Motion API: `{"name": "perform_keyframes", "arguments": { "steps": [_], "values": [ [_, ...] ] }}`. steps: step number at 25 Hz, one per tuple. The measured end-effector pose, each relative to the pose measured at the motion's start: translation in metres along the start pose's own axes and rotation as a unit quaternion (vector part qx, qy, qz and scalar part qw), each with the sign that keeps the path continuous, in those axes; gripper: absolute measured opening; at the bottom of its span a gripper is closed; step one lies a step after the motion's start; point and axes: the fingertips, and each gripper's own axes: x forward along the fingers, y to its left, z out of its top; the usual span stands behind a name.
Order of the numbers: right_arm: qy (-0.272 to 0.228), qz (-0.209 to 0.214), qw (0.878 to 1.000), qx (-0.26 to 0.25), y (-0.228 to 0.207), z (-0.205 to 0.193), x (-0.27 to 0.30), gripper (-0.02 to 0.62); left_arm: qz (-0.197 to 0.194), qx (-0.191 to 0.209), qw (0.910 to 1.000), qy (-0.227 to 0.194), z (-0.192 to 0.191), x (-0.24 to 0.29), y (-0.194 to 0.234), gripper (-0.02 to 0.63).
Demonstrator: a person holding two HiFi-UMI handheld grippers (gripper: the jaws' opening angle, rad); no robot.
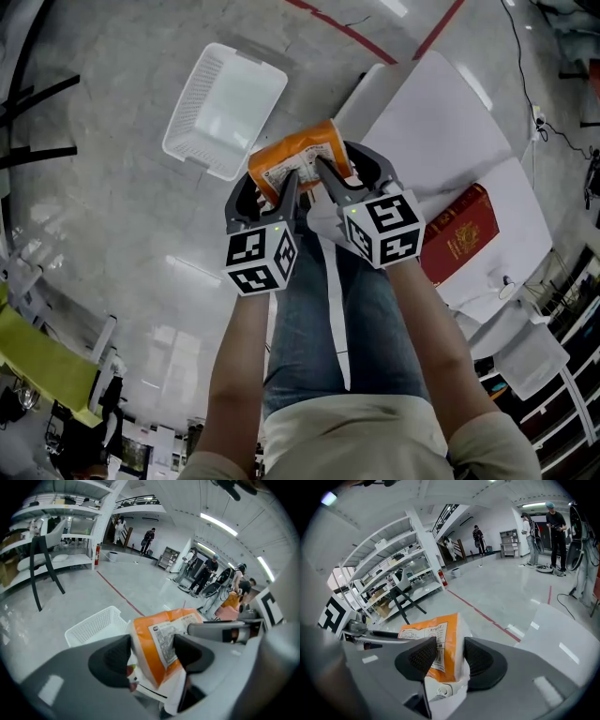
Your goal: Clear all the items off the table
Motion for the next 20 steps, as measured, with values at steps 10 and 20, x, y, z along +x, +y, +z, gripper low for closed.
{"name": "perform_keyframes", "arguments": {
  "steps": [10, 20],
  "values": [
    [0.018, 0.024, 0.999, -0.025, 0.045, 0.016, 0.056, 0.184, 0.026, -0.028, 0.9992, -0.01, 0.012, -0.003, 0.069, 0.293],
    [0.038, 0.042, 0.998, -0.037, 0.07, 0.017, 0.103, 0.184, 0.046, -0.043, 0.998, -0.006, 0.011, 0.005, 0.117, 0.292]
  ]
}}
